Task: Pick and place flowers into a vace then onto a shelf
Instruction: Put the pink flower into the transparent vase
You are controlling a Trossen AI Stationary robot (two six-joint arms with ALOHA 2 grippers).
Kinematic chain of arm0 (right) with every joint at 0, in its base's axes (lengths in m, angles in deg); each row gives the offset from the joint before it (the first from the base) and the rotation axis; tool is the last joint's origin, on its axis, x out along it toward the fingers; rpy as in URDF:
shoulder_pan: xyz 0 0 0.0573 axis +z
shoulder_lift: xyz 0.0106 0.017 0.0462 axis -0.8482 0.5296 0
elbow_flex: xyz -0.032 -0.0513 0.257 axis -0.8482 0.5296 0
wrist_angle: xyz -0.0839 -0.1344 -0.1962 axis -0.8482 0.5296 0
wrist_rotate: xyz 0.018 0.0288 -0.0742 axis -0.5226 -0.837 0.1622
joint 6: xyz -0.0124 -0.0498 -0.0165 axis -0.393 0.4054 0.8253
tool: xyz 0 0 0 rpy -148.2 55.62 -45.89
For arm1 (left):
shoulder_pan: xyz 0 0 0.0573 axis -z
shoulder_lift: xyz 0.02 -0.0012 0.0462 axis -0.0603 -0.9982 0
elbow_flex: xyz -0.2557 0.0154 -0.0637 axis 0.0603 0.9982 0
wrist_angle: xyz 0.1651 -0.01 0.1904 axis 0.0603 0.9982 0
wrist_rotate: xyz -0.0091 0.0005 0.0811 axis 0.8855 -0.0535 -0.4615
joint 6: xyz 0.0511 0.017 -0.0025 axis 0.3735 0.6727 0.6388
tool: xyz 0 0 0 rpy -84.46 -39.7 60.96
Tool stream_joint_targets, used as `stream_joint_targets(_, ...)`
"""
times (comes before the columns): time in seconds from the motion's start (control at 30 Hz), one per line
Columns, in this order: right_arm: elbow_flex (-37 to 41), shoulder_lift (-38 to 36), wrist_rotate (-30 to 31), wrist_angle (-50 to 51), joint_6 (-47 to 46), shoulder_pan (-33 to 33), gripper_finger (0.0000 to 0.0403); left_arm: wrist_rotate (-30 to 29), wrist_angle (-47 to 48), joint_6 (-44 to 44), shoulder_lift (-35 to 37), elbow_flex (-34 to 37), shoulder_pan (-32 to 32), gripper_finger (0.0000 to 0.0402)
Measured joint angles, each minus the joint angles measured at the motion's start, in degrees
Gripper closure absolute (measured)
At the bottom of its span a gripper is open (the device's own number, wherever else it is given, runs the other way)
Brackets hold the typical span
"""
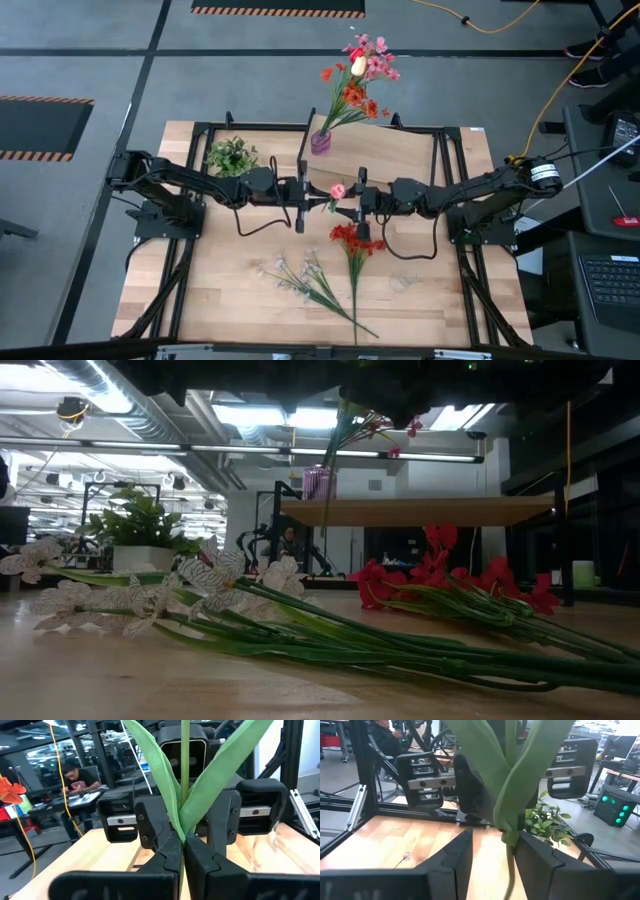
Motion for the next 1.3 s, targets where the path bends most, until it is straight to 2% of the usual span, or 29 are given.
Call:
stream_joint_targets(0.23, 0.00, 0.00, -0.57, 0.04, 0.04, -0.04, 0.0301, 0.43, 0.02, -0.07, 0.00, 0.00, -0.40, 0.0398)
stream_joint_targets(0.4, 0.00, 0.00, -0.82, 0.04, 1.37, -0.01, 0.0346, 3.03, 0.02, -1.57, -0.01, 0.00, -0.44, 0.0398)
stream_joint_targets(0.57, 0.00, -0.02, -0.94, 0.13, 1.37, 0.00, 0.0393, 3.19, 0.00, -1.84, 0.00, 0.00, -0.44, 0.0398)
stream_joint_targets(0.77, 0.00, -0.02, -1.16, 0.12, 1.37, 0.02, 0.0397, 4.21, 0.40, -5.42, 0.29, 0.00, -0.25, 0.0389)
stream_joint_targets(0.97, -0.04, -1.30, -1.48, 1.08, 2.71, 0.10, 0.0399, 5.97, 3.64, -5.79, 3.82, 0.00, 1.30, 0.0339)
stream_joint_targets(1.17, 0.04, -4.10, -1.09, 6.40, 2.78, 0.02, 0.0401, 6.13, 17.11, -7.34, 7.79, 0.00, 2.96, 0.0292)
stream_joint_targets(1.3, 0.04, -6.80, -1.08, 9.23, 2.78, 0.04, 0.0401, 5.13, 23.49, -8.13, 8.28, 0.00, 3.93, 0.0283)
